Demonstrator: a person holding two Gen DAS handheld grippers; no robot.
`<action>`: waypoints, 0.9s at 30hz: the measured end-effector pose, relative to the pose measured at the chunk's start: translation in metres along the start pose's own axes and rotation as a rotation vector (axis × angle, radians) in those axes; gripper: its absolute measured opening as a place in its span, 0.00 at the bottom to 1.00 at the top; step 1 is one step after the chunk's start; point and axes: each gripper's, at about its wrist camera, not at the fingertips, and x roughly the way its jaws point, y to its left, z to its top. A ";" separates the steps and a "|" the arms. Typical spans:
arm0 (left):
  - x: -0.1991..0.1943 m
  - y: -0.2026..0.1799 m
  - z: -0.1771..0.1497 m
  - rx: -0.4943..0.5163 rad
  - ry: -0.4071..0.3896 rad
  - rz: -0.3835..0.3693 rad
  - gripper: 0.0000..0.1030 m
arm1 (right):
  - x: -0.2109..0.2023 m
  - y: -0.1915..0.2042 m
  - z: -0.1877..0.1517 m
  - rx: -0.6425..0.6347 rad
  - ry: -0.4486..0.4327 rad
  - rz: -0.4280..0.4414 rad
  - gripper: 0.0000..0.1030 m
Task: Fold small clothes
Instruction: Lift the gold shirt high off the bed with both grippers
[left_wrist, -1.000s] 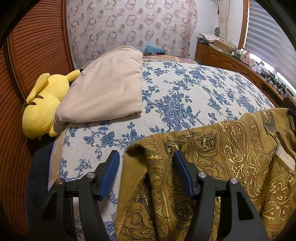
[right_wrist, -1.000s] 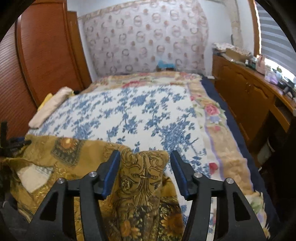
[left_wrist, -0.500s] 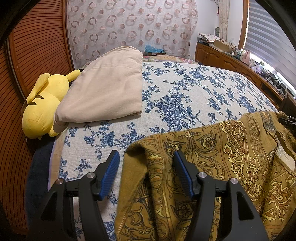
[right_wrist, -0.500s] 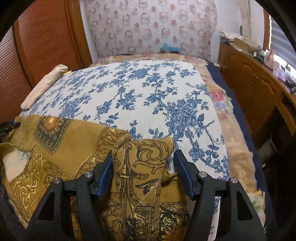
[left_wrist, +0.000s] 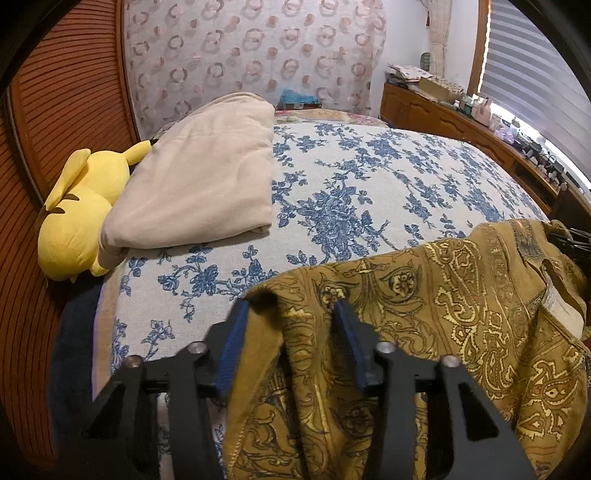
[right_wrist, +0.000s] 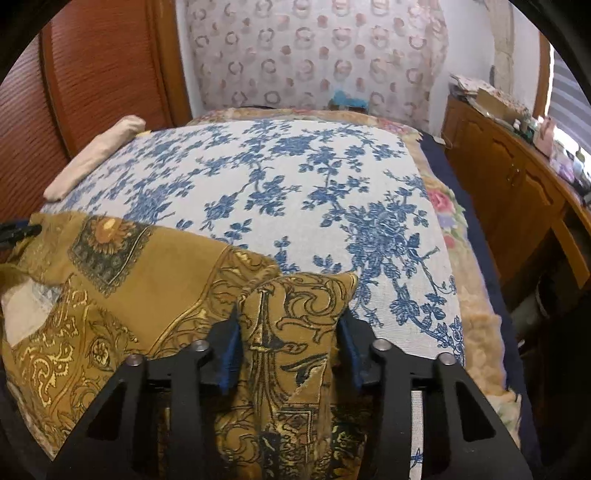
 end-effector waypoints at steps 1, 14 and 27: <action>-0.001 0.000 0.000 0.001 -0.004 -0.016 0.29 | 0.000 0.002 0.000 -0.008 0.001 0.011 0.26; -0.104 -0.023 0.002 -0.037 -0.264 -0.125 0.07 | -0.080 0.023 -0.002 0.011 -0.195 0.076 0.08; -0.255 -0.048 0.024 0.018 -0.586 -0.195 0.07 | -0.246 0.035 0.022 -0.028 -0.473 0.056 0.07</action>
